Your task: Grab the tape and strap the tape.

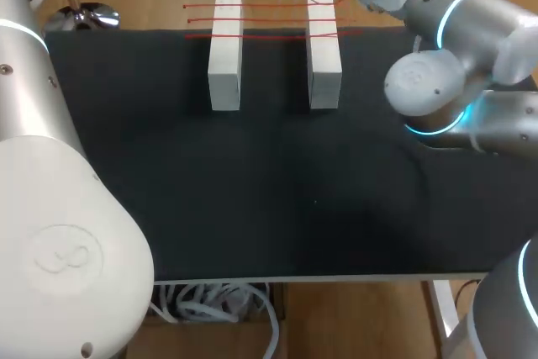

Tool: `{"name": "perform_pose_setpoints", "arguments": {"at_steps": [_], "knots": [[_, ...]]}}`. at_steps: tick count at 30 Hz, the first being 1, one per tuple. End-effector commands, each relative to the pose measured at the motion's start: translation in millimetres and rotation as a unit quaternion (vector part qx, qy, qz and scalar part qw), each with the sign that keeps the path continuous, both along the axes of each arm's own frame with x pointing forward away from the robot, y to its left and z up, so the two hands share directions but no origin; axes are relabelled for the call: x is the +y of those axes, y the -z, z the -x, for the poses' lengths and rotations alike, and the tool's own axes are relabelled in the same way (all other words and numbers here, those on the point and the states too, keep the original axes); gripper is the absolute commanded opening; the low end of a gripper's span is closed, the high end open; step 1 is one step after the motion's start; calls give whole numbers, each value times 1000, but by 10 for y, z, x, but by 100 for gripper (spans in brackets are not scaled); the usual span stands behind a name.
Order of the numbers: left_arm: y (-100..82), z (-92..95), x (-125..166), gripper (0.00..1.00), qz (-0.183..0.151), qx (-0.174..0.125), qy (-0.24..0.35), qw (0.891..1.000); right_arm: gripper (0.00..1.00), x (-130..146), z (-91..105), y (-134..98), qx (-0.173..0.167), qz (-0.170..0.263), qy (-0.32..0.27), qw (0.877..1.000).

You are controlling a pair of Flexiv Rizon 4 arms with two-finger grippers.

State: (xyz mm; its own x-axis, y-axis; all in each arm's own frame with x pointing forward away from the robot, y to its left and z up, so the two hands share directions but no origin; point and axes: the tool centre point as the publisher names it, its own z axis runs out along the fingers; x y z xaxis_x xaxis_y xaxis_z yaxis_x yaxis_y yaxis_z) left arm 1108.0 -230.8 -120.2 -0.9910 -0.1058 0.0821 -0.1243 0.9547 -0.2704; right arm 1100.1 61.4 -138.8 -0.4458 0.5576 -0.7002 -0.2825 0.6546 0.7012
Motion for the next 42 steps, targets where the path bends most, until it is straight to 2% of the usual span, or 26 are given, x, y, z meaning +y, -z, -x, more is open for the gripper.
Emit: {"name": "perform_pose_setpoints", "arguments": {"at_steps": [1,6,10,12,16,17,20,22,23,24,27,42], "knots": [[-17,-4,-8,0,-3,1,-1,1000,33,-159,48,-80,139,75,-159,975],[-17,-4,-8,0,-3,1,-1,1000,37,-357,8,-162,136,95,-132,977],[-17,-4,-8,0,-3,1,-1,1000,35,-453,28,-184,137,103,-130,977],[-17,-4,-8,0,-3,1,-1,1000,25,-497,-7,-173,134,106,-120,978],[-17,-4,-8,0,-3,1,-1,1000,28,-568,-104,-118,130,105,-107,980],[-17,-4,-8,0,-3,1,-1,1000,2,-588,-135,-92,128,106,-97,981],[-17,-4,-8,0,-3,1,-1,1000,0,-596,-229,-80,120,94,-86,985],[-17,-4,-8,0,-3,1,-1,1000,23,-577,-284,-102,110,88,-83,987],[-17,-4,-8,0,-3,1,-1,1000,47,-564,-307,-110,106,83,-82,987],[-17,-4,-8,0,-3,1,-1,1000,100,-543,-327,-121,108,72,-81,988],[-17,-4,-8,0,-3,1,-1,1000,100,-473,-338,-153,117,47,-94,988],[-17,-4,-8,0,-3,1,-1,1000,100,-473,-338,-153,117,47,-94,988]]}}
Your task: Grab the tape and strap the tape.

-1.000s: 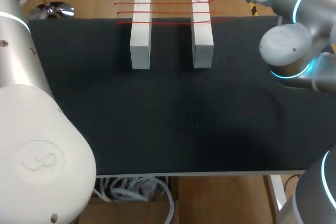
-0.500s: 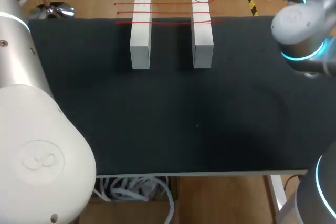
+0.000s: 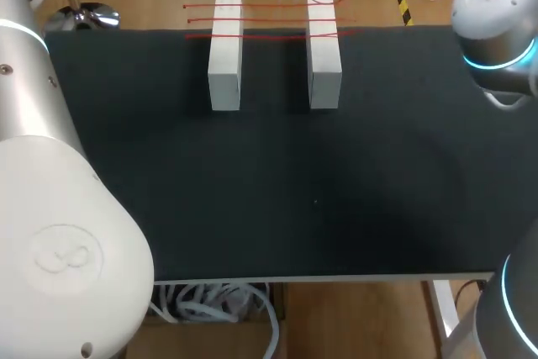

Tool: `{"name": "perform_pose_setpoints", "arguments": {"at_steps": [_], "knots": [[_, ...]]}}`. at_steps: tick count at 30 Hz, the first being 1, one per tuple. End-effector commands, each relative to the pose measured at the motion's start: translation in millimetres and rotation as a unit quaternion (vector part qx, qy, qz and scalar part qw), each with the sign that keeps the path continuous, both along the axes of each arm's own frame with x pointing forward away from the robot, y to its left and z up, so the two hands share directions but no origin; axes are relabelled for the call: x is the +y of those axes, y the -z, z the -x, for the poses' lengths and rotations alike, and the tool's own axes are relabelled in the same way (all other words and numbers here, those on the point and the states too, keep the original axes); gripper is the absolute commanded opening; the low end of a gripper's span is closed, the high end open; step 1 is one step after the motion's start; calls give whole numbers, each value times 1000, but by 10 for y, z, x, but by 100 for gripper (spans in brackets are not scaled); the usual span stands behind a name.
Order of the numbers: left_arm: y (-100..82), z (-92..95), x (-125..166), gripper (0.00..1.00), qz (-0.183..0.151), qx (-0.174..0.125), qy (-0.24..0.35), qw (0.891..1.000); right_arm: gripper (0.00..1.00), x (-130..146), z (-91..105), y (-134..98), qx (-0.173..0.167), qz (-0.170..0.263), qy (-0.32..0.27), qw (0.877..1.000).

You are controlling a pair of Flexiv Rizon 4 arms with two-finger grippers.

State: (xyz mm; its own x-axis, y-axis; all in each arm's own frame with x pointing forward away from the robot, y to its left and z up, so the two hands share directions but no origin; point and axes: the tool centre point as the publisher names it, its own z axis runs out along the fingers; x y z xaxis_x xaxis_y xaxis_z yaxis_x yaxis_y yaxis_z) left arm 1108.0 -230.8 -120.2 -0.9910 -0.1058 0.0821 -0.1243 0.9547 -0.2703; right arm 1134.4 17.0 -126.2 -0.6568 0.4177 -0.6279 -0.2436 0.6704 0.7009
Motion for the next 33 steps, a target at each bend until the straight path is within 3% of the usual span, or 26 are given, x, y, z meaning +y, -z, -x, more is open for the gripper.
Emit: {"name": "perform_pose_setpoints", "arguments": {"at_steps": [1,9,14,17,19,23,27,33], "knots": [[-16,-4,-8,0,-3,1,-1,1000,100,-29,5,-27,17,7,-17,1000],[-27,8,6,0,-5,1,1,1000,100,-29,5,-27,17,7,-17,1000],[-26,115,244,0,-15,3,-42,999,100,-29,5,-27,17,7,-17,1000],[-49,222,523,0,-35,6,-81,996,100,-29,5,-27,17,7,-17,1000],[-72,311,766,0,-68,15,-110,992,100,-29,5,-27,17,7,-17,1000],[-89,566,1372,0,-110,41,-195,974,100,-29,5,-27,17,7,-17,1000],[-61,811,1876,0,-130,70,-245,958,100,-29,5,-27,17,7,-17,1000],[43,1001,2379,0,-137,103,-280,945,100,-29,5,-27,17,7,-17,1000]]}}
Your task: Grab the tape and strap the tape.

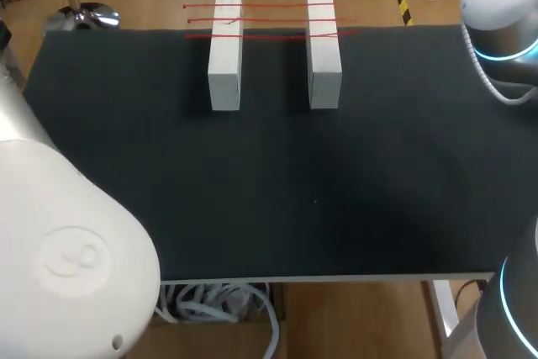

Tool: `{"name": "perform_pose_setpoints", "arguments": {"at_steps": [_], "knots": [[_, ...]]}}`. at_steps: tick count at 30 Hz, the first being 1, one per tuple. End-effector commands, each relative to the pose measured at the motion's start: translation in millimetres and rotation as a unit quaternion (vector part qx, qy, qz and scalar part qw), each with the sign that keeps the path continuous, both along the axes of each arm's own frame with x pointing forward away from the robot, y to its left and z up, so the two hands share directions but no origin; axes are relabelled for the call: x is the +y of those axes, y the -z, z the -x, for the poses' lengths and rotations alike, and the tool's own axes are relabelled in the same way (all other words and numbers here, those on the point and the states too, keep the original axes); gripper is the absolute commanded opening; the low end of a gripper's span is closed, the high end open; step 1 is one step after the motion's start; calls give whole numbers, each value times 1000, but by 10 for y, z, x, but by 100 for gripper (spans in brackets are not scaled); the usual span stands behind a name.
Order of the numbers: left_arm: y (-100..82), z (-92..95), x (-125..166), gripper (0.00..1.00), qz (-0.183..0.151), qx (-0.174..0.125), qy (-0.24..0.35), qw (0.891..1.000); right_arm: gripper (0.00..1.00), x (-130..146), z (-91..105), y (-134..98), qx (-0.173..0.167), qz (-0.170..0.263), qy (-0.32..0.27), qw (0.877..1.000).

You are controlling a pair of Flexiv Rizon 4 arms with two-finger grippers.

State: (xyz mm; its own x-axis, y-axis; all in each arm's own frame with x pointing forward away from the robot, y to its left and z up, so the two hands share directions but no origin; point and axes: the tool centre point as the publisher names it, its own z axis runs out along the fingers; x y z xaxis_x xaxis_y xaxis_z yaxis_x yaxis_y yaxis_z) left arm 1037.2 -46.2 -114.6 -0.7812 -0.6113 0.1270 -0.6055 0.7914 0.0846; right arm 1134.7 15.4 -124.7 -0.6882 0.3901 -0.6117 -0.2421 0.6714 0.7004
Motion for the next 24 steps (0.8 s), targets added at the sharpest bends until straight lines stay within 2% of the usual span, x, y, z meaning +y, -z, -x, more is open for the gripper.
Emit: {"name": "perform_pose_setpoints", "arguments": {"at_steps": [1,2,4,24], "knots": [[114,308,592,0,14,9,-35,999,100,-13,8,-12,1,1,-2,1000],[138,318,643,0,11,14,-35,999,100,-13,8,-12,1,1,-2,1000],[138,318,643,100,11,14,-35,999,100,-13,8,-12,1,1,-2,1000],[138,318,643,100,11,14,-35,999,100,-13,8,-12,1,1,-2,1000]]}}
